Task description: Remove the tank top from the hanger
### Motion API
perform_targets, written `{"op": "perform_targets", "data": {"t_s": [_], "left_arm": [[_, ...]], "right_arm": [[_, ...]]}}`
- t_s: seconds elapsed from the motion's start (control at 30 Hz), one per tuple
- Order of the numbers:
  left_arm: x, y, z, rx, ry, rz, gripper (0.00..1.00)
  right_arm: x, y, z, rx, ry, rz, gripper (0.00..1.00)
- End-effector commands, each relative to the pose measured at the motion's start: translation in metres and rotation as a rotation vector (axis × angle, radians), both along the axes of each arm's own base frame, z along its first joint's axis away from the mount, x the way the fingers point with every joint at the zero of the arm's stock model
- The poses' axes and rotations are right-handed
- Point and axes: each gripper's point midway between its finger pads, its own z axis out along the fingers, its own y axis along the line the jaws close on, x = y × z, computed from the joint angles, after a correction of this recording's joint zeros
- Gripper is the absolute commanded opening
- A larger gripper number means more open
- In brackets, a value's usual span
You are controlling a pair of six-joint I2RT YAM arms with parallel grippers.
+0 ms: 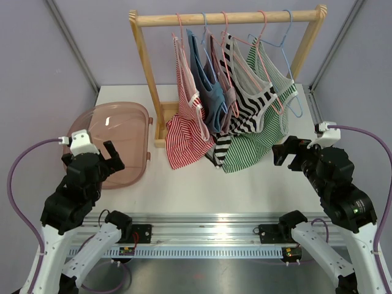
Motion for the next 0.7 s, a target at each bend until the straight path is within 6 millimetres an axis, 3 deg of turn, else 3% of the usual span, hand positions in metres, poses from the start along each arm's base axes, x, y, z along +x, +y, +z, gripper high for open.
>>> {"op": "perform_targets", "data": {"t_s": [0.0,0.33,0.5,0.53,0.6,0.63,0.67], "left_arm": [[0.001,0.004,0.005,-0.015,-0.036,0.031,0.99],[0.003,-0.006,0.013,-0.073,-0.067,-0.001,0.99],[0.003,-0.01,0.016,-0.064,-0.062,-0.035,0.99],[0.004,-0.011,0.017,-0.065,-0.064,-0.038,0.99],[0.004,-0.014,0.017,-0.069,-0.065,-0.06,0.99],[0.004,-0.015,0.017,-0.071,-0.066,-0.066,0.99],[0.005,-0.017,0.017,-0.073,-0.065,-0.072,0.99]], "right_arm": [[0.0,0.0,0.016,0.019,-0.045,-0.001,1.0],[0.001,0.032,0.041,0.095,-0.085,0.151,1.0],[-0.005,0.084,0.081,0.219,-0.118,0.417,0.99],[-0.014,0.095,0.099,0.259,-0.133,0.491,0.98],[-0.006,0.113,0.11,0.291,-0.11,0.561,0.95],[-0.013,0.121,0.13,0.328,-0.127,0.622,0.92],[-0.002,0.13,0.131,0.342,-0.098,0.641,0.91]]}}
